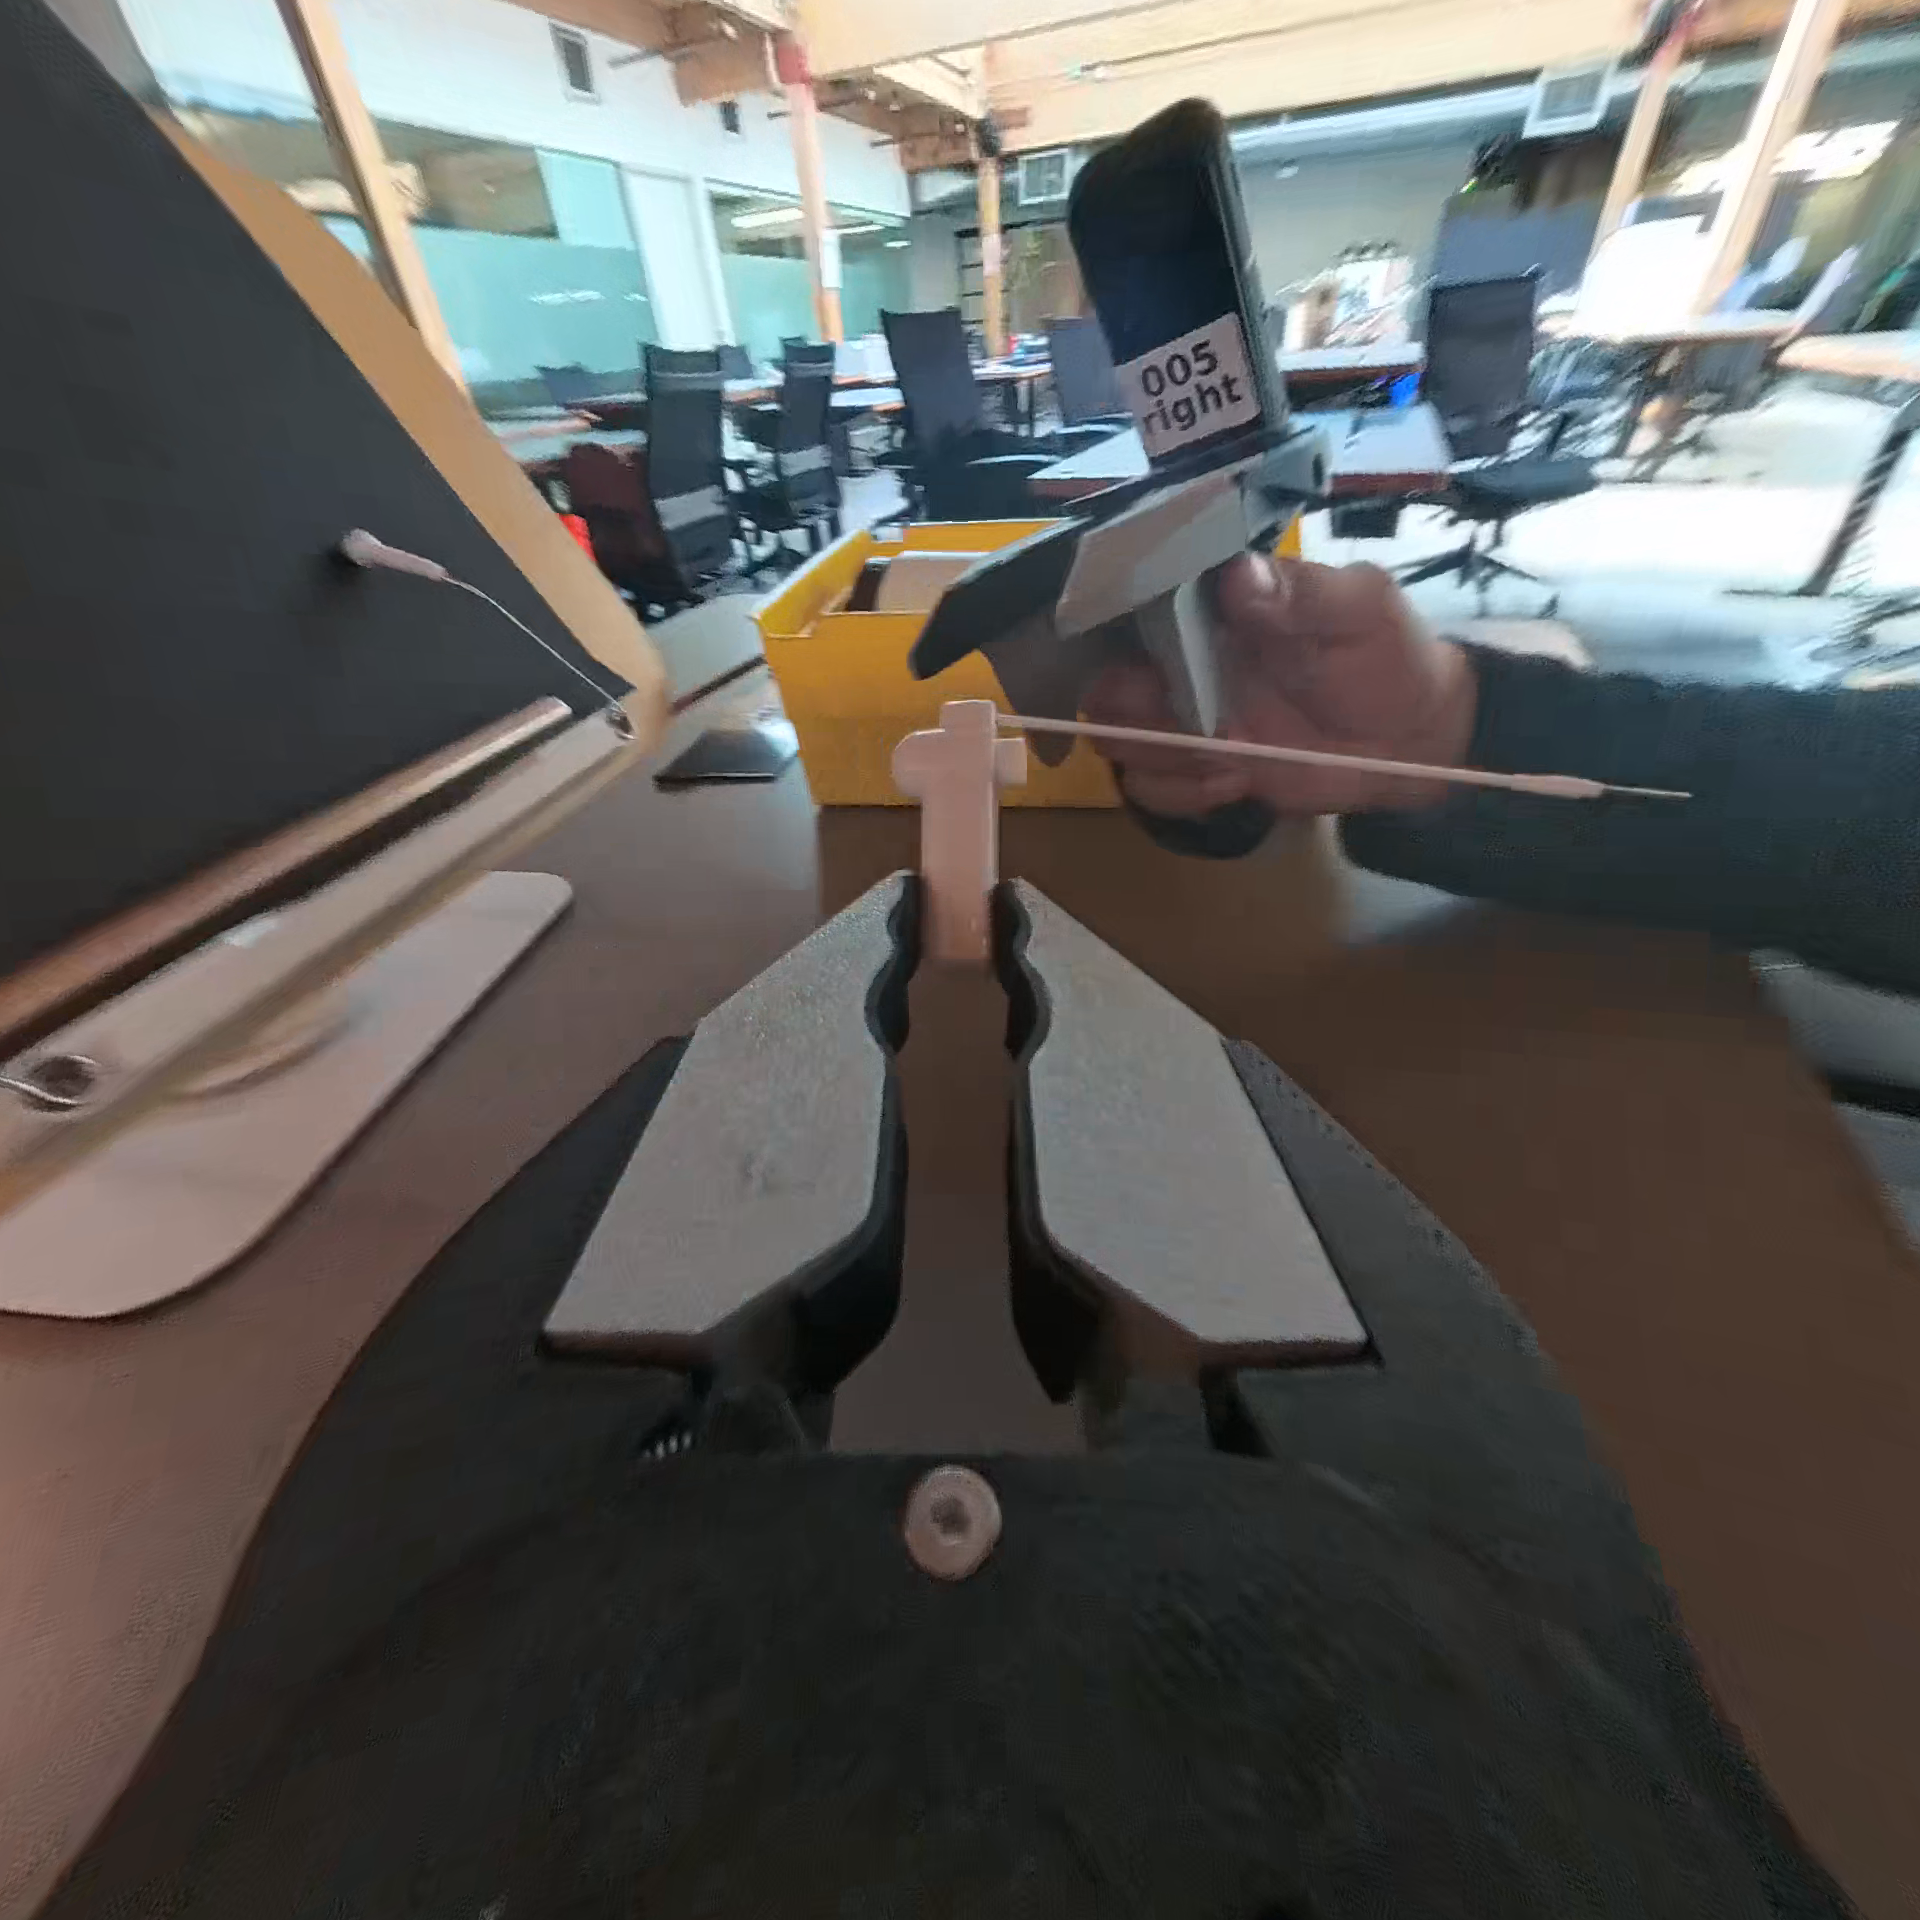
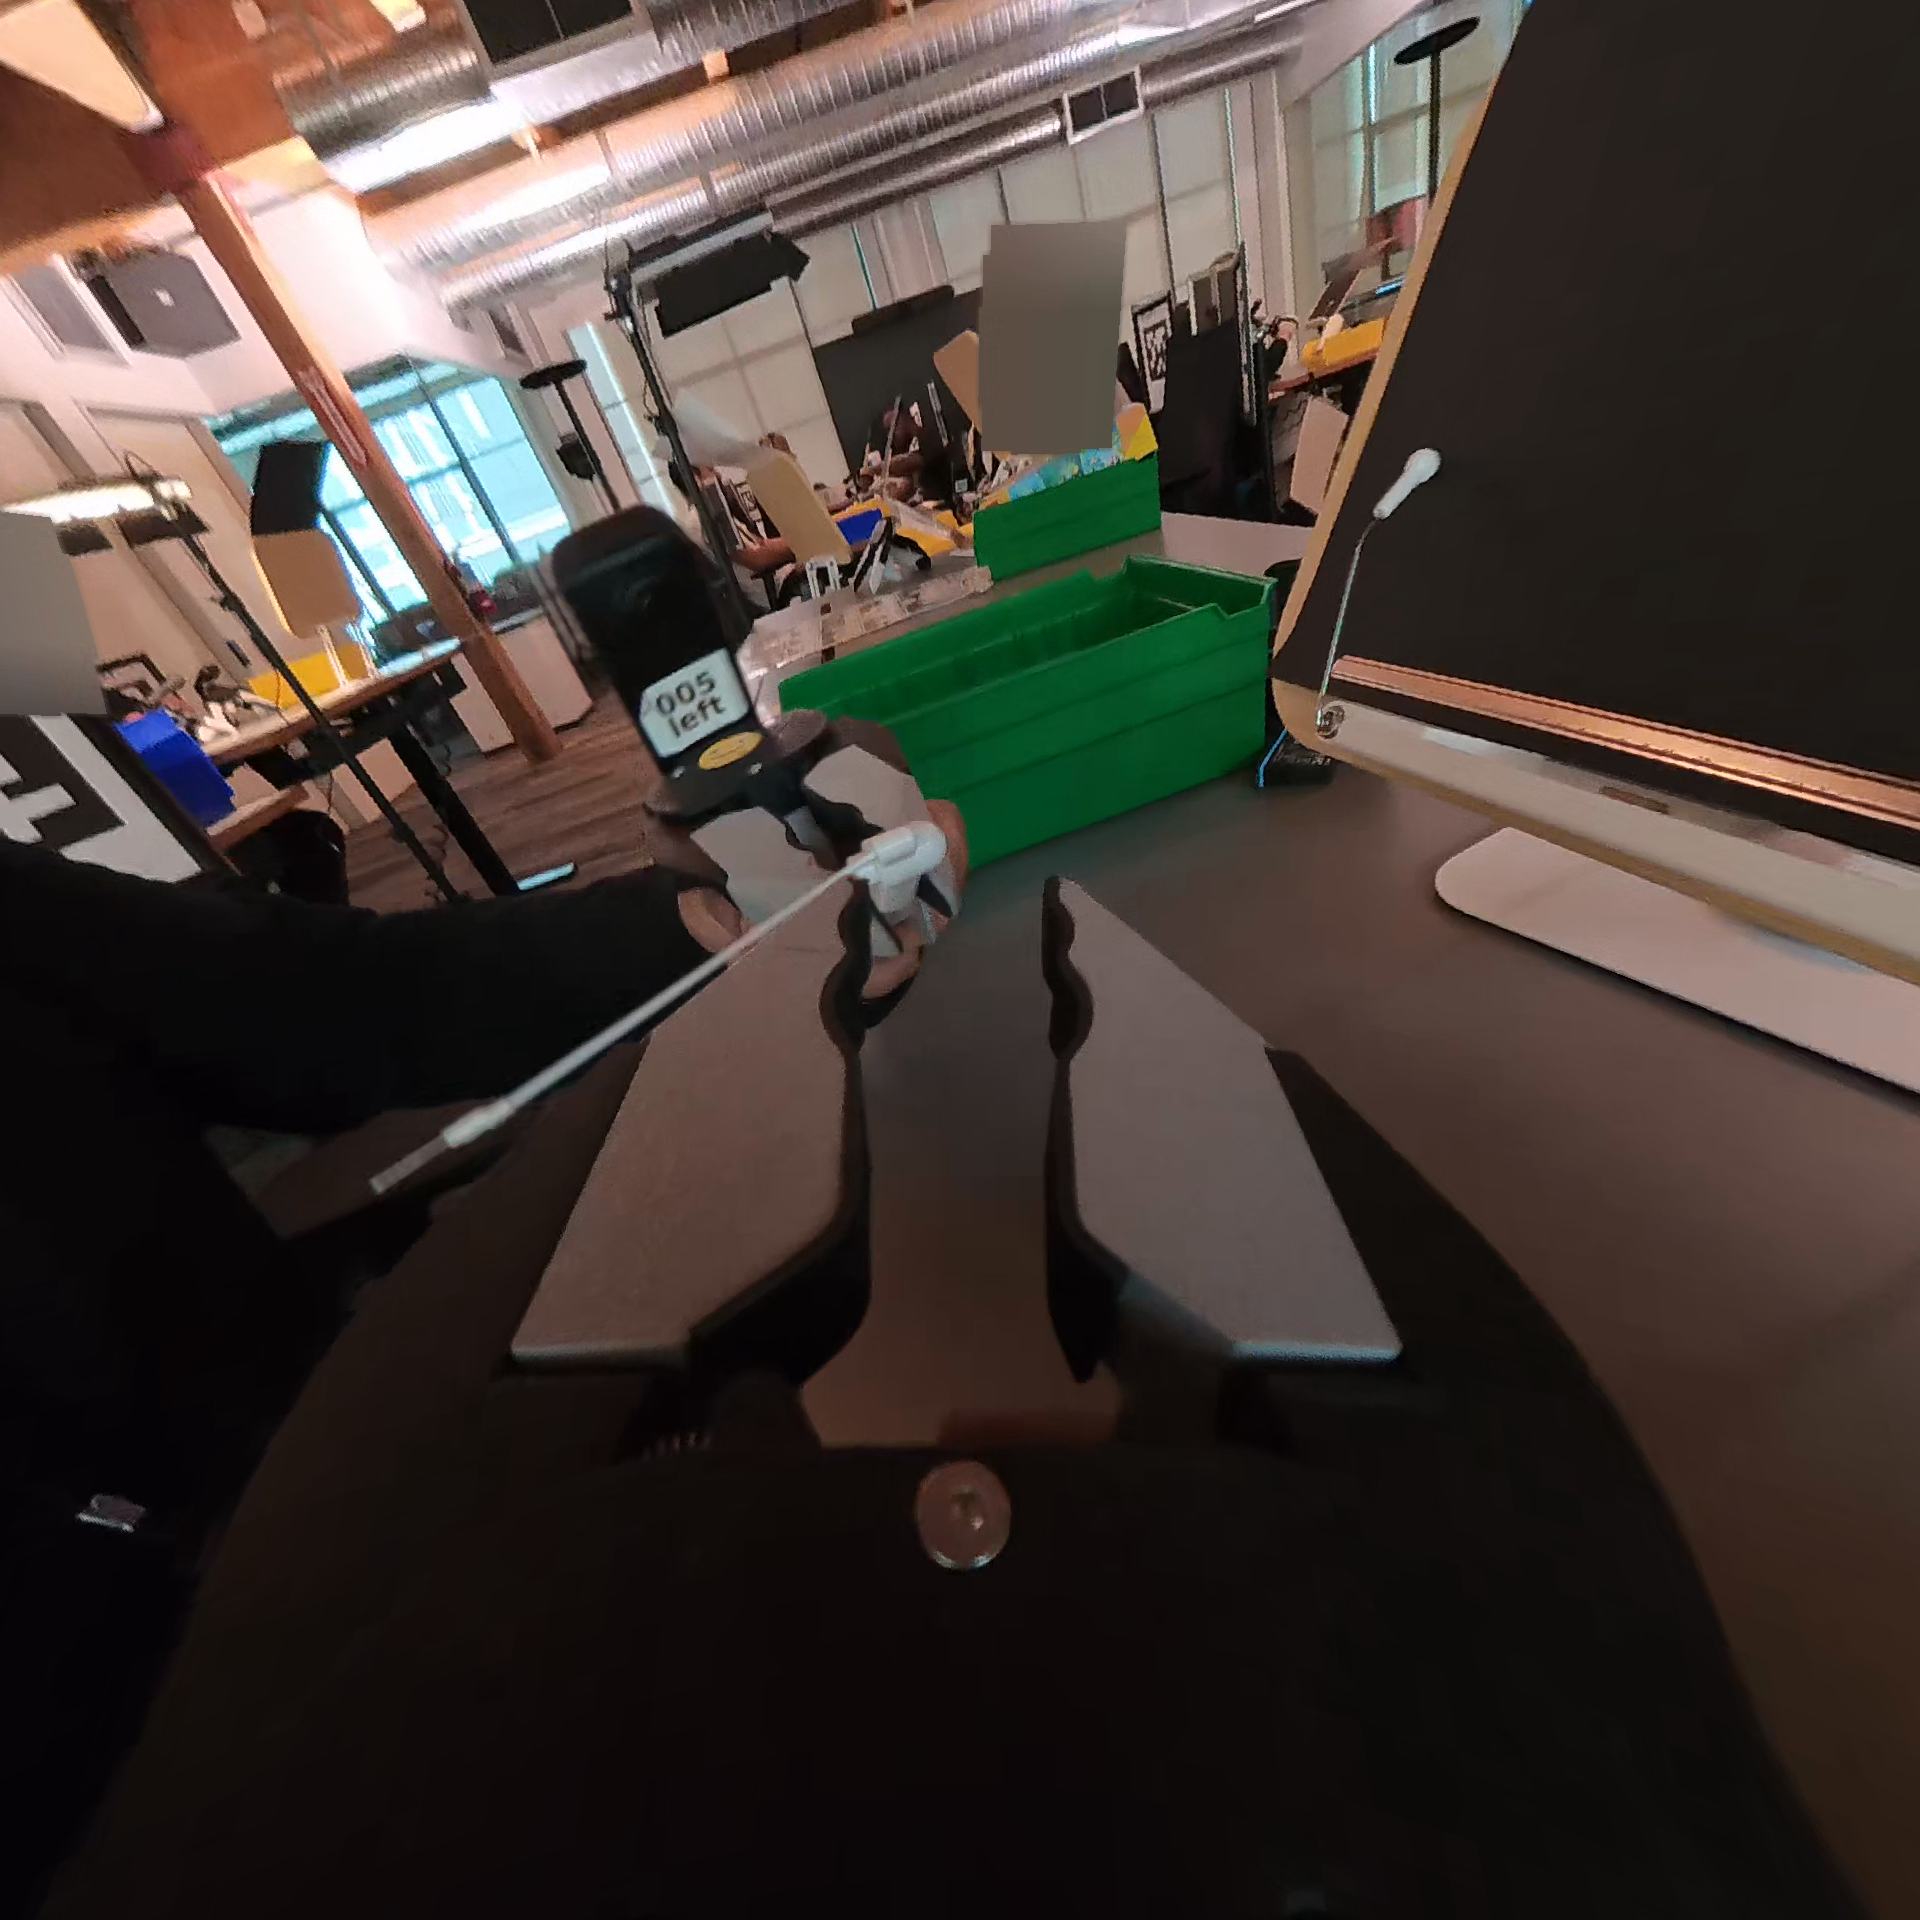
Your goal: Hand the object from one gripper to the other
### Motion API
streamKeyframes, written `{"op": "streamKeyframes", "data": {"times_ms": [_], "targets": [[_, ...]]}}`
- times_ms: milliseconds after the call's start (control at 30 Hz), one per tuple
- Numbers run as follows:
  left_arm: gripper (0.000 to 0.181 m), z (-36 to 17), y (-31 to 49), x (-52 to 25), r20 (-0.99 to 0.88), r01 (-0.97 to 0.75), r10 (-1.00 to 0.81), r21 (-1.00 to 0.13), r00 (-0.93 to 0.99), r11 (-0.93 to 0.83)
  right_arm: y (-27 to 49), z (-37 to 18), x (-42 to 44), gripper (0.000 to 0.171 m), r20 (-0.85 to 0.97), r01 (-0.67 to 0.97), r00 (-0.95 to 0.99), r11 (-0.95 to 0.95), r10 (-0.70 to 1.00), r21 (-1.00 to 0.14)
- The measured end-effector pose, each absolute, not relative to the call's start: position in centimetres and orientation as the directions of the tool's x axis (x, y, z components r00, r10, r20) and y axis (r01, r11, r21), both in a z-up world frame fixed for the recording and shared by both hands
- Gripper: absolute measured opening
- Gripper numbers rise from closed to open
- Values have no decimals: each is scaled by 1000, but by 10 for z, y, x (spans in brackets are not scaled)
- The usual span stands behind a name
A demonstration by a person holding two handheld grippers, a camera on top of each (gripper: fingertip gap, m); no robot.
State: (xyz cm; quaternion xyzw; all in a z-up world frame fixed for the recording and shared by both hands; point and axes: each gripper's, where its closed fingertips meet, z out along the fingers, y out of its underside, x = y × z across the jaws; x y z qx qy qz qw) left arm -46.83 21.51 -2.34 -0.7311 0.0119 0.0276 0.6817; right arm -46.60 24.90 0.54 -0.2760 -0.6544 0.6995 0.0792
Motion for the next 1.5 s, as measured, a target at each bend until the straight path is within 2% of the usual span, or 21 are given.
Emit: {"op": "streamKeyframes", "data": {"times_ms": [200, 333, 400, 467, 567, 667, 767, 900, 1000, 1067, 1133, 1233, 1400, 1500], "targets": [[11, -22, 218, -455, 122, 118, -105, -992, 987, -42, 215, -18, -452, 39, -132, 185, -888, 81, 441, -979], [11, -36, 222, -444, 137, 121, -148, -986, 979, -112, 204, -16, -447, 38, -91, 141, -901, 87, 424, -986], [11, -41, 225, -439, 139, 118, -166, -984, 976, -132, 206, -20, -451, 23, -86, 148, -889, 105, 449, -983], [11, -44, 227, -442, 141, 121, -136, -982, 981, -142, 210, -23, -455, 23, -93, 169, -876, 121, 474, -978], [15, -47, 226, -454, 76, 68, -54, -988, 996, -141, 221, -22, -465, 23, -178, 240, -837, 55, 518, -969], [27, -55, 226, -467, -129, -117, 52, -974, 990, -193, 236, -20, -475, 22, -305, 329, -788, -53, 536, -943], [31, -55, 226, -475, -452, -406, 148, -876, 880, -260, 245, -15, -479, 22, -461, 432, -743, -179, 484, -884], [29, -49, 226, -470, -797, -729, 175, -600, 578, -329, 249, -20, -482, 22, -635, 582, -652, -263, 414, -769], [24, -41, 226, -456, -927, -872, 167, -372, 335, -318, 246, -28, -482, 23, -739, 683, -577, -291, 348, -670], [24, -39, 228, -451, -958, -906, 164, -277, 235, -320, 243, -30, -479, 23, -798, 741, -535, -300, 277, -601], [26, -44, 230, -453, -974, -913, 136, -217, 180, -346, 239, -31, -476, 22, -833, 780, -504, -296, 226, -552], [25, -44, 230, -456, -988, -919, 127, -130, 88, -372, 235, -41, -473, 23, -850, 816, -470, -251, 237, -521], [11, -42, 231, -444, -992, -938, 119, -81, 43, -338, 228, -39, -468, 23, -881, 845, -444, -248, 166, -473], [10, -44, 232, -446, -992, -928, 95, -115, 87, -355, 230, -40, -469, 22, -868, 834, -462, -244, 181, -495]]}}
